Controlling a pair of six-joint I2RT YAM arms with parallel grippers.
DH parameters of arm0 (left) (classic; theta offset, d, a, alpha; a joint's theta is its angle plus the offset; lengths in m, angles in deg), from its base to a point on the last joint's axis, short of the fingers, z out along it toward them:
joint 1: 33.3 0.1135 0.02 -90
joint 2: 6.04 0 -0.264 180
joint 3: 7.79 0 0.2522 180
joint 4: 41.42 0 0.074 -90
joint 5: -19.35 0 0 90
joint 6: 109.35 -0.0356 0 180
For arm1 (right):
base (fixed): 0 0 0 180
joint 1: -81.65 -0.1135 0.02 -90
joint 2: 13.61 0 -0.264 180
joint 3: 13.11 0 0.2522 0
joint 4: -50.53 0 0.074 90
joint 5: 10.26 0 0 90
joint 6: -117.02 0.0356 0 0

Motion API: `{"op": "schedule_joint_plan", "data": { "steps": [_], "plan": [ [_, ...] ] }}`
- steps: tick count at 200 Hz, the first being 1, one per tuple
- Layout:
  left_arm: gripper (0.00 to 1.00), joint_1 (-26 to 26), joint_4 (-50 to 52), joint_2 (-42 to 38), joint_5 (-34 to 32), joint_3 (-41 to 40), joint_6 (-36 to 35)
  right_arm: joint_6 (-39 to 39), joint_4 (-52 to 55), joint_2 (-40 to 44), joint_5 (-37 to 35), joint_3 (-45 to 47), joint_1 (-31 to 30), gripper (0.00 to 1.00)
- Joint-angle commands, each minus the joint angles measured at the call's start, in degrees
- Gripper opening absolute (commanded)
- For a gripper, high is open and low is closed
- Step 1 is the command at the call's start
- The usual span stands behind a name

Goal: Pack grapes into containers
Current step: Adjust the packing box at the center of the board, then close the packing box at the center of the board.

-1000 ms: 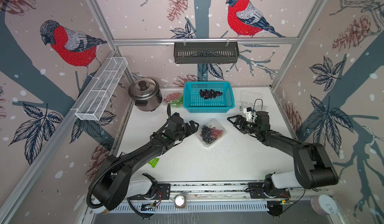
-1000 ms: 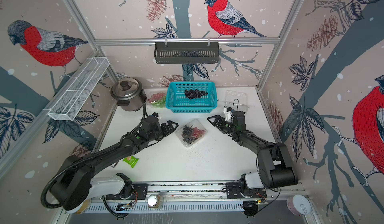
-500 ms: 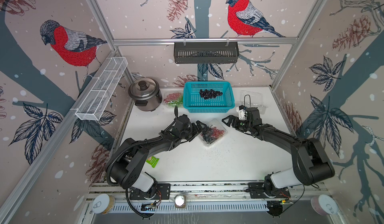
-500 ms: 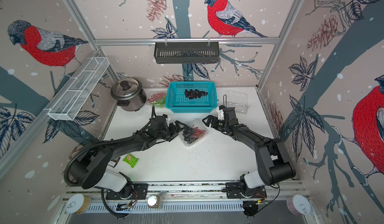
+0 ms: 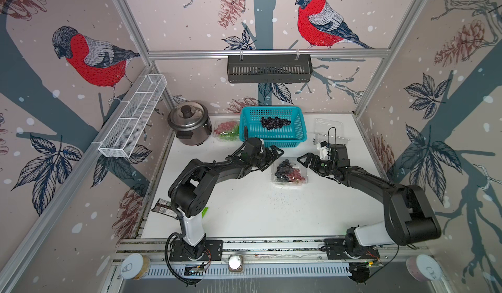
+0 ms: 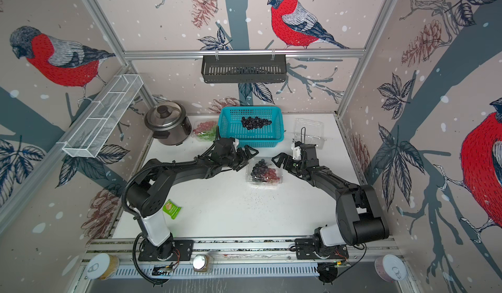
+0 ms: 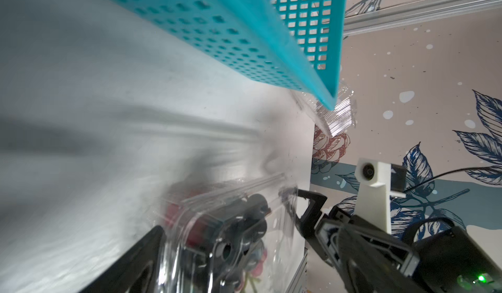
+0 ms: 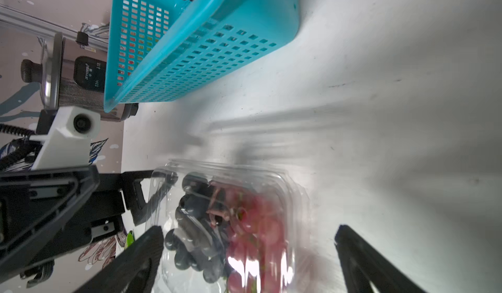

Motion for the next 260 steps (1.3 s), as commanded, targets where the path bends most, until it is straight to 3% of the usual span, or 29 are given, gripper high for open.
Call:
{"op": "schedule_joint_plan", "data": {
  "steps": [1, 36, 95, 138, 214, 260],
  "plan": [
    [0.97, 0.0, 0.7, 2.5, 2.8, 4.6, -2.4, 0.1, 0.4, 1.9, 1.6, 1.5, 1.4, 1.0],
    [0.97, 1.0, 4.4, 0.4, 2.1, 2.4, -5.4, 2.1, -0.5, 3.1, 2.7, 4.0, 1.4, 1.0],
    [0.94, 2.3, -1.1, -14.2, 2.8, -16.6, -6.2, 7.4, -4.7, 4.4, 1.5, 7.3, -2.6, 1.0],
    [0.78, 2.3, -15.4, -18.5, 4.7, -27.9, 0.3, 9.6, -5.7, 4.8, -0.3, 7.8, -3.3, 1.0],
    [0.5, 0.8, -21.9, -11.3, 4.3, -26.5, 4.0, 10.0, -6.9, 2.7, 0.1, 7.3, -4.4, 1.0],
    [0.44, -0.1, -22.4, -9.1, 3.7, -25.8, 4.2, 9.7, -7.3, 1.7, 0.3, 6.9, -4.4, 1.0]
  ]
}}
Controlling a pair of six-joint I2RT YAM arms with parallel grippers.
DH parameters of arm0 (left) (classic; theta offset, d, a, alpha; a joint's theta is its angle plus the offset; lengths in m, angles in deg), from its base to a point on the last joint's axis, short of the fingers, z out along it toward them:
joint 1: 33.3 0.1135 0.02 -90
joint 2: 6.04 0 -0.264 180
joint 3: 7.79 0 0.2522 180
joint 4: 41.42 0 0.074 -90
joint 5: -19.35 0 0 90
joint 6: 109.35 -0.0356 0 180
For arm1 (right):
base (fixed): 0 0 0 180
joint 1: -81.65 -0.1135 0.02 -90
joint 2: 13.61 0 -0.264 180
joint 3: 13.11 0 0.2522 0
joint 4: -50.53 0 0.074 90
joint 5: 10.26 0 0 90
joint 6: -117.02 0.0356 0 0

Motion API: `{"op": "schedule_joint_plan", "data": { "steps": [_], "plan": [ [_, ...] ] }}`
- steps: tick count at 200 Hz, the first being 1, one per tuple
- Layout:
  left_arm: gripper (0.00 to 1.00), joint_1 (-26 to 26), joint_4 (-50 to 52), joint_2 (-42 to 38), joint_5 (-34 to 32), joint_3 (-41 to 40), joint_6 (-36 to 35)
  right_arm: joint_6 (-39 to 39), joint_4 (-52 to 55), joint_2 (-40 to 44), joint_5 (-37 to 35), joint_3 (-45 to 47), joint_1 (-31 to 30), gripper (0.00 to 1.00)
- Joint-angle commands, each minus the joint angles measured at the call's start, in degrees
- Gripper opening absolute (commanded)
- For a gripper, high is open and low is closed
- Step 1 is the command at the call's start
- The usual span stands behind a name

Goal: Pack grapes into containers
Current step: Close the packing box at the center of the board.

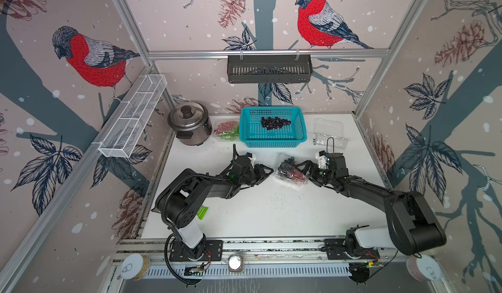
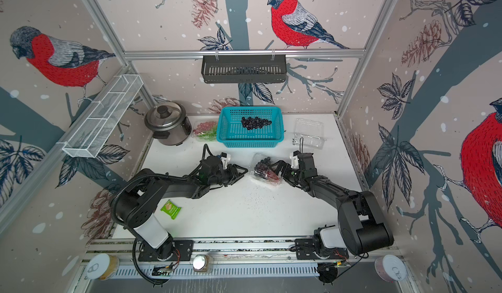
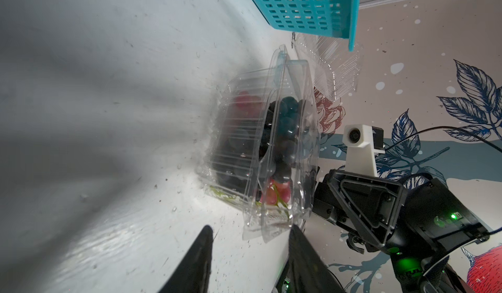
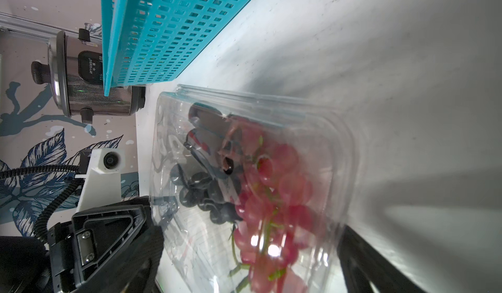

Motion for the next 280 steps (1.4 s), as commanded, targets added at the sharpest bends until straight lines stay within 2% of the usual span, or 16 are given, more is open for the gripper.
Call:
{"op": "schedule_joint_plan", "data": {
  "steps": [1, 26, 104, 210, 280],
  "plan": [
    [0.44, -0.2, -4.0, 0.8, 0.6, 0.6, 0.8, 0.3, -1.7, -0.5, 0.1, -0.5, -0.1, 1.0],
    [0.36, -0.4, -5.2, 2.2, 1.0, 0.8, 1.3, 0.3, -2.0, -1.1, 0.4, -0.5, -0.1, 1.0],
    [0.31, -0.7, -7.9, 4.7, 0.5, 0.7, 2.5, 0.4, -2.4, -1.7, 0.4, -0.7, -0.3, 1.0],
    [0.17, -0.8, -9.5, 6.4, -0.4, 1.2, 3.2, 0.3, -2.7, -2.7, 0.4, -1.0, -1.0, 1.0],
    [0.14, -0.9, -9.7, 6.8, -0.7, 1.1, 3.2, 0.3, -2.8, -3.1, 0.5, -1.3, -1.0, 1.0]
  ]
}}
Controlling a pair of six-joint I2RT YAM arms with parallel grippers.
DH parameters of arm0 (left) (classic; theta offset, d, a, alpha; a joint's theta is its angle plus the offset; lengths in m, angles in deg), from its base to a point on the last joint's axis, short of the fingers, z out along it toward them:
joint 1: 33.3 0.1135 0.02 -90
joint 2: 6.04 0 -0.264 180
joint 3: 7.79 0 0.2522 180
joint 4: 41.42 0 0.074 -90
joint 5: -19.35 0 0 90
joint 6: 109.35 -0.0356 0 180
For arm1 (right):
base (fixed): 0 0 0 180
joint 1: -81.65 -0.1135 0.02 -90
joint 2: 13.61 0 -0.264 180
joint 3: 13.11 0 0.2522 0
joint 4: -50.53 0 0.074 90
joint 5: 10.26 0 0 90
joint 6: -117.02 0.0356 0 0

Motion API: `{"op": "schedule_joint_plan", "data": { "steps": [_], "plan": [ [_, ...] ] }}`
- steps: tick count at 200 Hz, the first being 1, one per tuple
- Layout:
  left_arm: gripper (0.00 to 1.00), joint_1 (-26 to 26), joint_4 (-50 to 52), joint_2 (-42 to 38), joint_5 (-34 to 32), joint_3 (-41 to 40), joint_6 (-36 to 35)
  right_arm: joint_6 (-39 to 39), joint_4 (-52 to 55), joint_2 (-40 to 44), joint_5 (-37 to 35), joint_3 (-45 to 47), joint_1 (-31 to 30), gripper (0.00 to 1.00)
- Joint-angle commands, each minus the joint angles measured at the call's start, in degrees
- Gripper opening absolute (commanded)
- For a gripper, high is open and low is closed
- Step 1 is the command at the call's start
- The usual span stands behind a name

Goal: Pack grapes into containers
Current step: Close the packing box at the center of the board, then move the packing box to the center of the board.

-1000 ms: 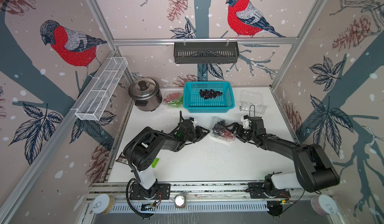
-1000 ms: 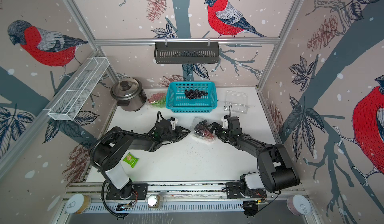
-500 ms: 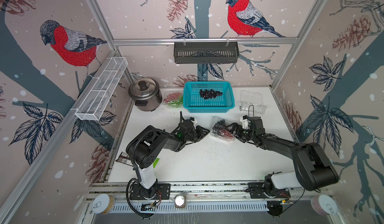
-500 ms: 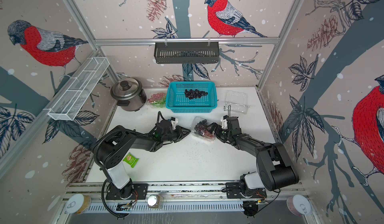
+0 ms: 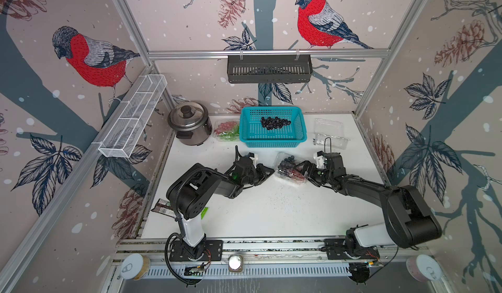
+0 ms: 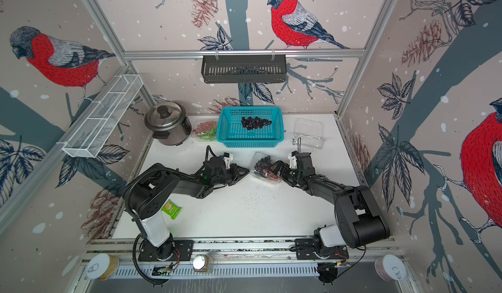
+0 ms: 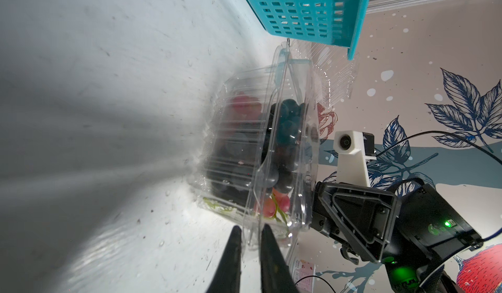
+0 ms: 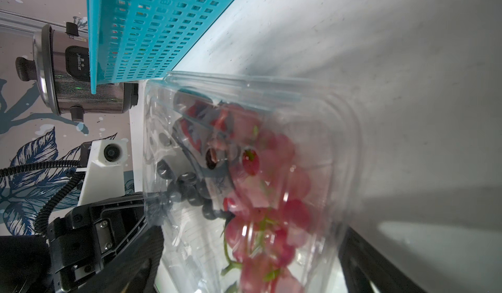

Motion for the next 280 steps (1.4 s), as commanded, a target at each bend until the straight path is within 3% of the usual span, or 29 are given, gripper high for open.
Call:
{"op": "schedule_joint_plan", "data": {
  "steps": [1, 74, 99, 125, 154, 173, 204, 242, 280],
  "plan": [
    [0.14, -0.2, -0.9, 0.3, -0.3, 0.1, 0.5, 0.3, -1.9, -0.1, 0.7, -0.5, -0.2, 1.0],
    [0.08, -0.4, -1.4, 0.0, -0.8, -0.5, 0.4, 0.1, -1.7, -0.8, 1.1, -1.0, -0.3, 1.0],
    [0.1, -0.3, -0.8, -1.2, -1.2, -1.1, 0.4, -1.3, 0.3, -0.8, 0.3, -2.0, -0.3, 1.0],
    [0.22, 0.0, 3.8, -4.7, -2.2, -1.4, -1.5, -4.2, 4.5, 0.3, -2.1, -3.6, -0.2, 1.0],
    [0.56, 1.0, 11.1, -8.6, -3.1, 0.1, -5.0, -7.0, 8.3, 1.4, -3.6, -5.1, 0.3, 1.0],
    [0.66, 1.7, 15.5, -9.6, -3.4, 1.9, -7.1, -8.2, 9.8, 1.7, -3.9, -5.6, 0.9, 1.0],
    [0.72, 2.4, 21.5, -5.5, -1.9, 8.4, -10.2, -9.9, 11.6, 1.4, -5.0, -6.1, 0.9, 1.0],
    [0.73, 1.4, 21.7, 0.7, 0.5, 15.3, -10.4, -9.8, 11.3, 0.0, -5.4, -7.7, -2.1, 1.0],
    [0.76, 2.0, 18.7, 0.9, 2.2, 14.1, -8.6, -7.6, 10.0, -3.1, -7.0, -10.9, -8.5, 1.0]
  ]
}}
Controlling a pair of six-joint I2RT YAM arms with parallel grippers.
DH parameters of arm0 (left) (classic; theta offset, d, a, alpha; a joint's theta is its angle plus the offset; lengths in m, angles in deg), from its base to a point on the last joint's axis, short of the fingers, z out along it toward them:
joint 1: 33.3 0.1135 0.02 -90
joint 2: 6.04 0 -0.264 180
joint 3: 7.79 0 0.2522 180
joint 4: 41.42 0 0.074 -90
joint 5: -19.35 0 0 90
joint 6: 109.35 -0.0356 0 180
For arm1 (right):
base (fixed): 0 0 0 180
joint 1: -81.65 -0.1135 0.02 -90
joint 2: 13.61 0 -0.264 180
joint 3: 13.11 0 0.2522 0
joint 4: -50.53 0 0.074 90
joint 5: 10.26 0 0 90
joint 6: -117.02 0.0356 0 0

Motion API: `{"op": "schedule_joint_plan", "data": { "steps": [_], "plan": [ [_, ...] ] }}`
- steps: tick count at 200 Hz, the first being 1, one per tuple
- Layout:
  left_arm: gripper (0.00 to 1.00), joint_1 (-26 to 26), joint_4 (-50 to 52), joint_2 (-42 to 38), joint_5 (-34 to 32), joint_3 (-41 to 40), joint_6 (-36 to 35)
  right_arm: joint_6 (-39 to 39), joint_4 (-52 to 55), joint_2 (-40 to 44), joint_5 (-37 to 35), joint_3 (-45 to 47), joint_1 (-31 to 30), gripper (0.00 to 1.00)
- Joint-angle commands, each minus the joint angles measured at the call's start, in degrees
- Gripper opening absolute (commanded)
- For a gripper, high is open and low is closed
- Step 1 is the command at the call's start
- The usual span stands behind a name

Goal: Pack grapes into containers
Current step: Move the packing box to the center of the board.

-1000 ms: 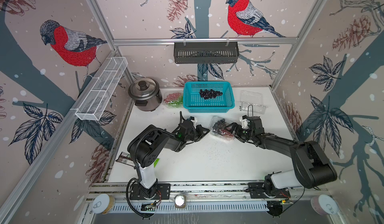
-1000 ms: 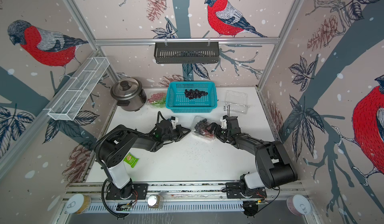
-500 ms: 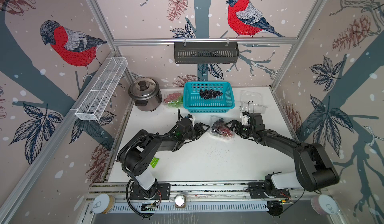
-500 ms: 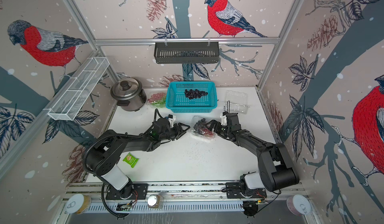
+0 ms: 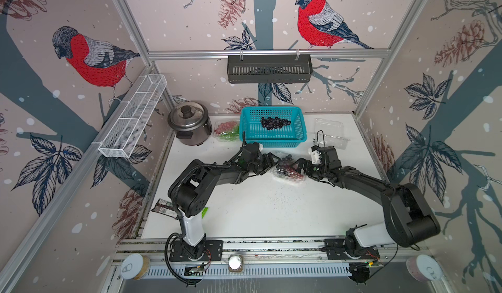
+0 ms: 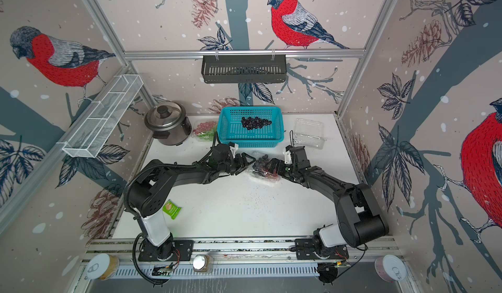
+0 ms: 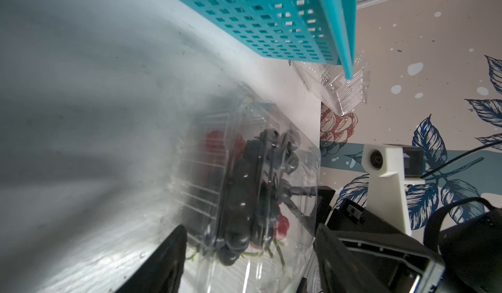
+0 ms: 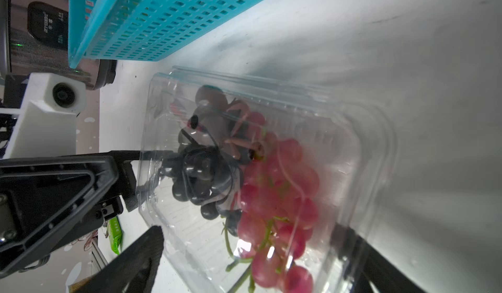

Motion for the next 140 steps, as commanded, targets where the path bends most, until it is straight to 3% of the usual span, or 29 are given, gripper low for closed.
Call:
{"op": "schedule_joint_plan", "data": {
  "steps": [1, 60, 140],
  "plan": [
    [0.77, 0.7, -1.7, -0.8, 2.0, -1.0, 0.6, 1.5, -1.4, -1.5, -1.3, -1.8, -3.0, 1.0],
    [0.88, 8.0, 2.4, -12.8, 1.4, -11.3, -1.8, 3.8, -3.0, -8.8, -2.5, -8.8, -11.1, 1.0],
    [0.94, 21.7, 12.8, -23.1, 4.7, -17.9, -6.5, 12.3, -8.4, -20.3, -0.5, -20.3, -21.0, 1.0]
  ]
}}
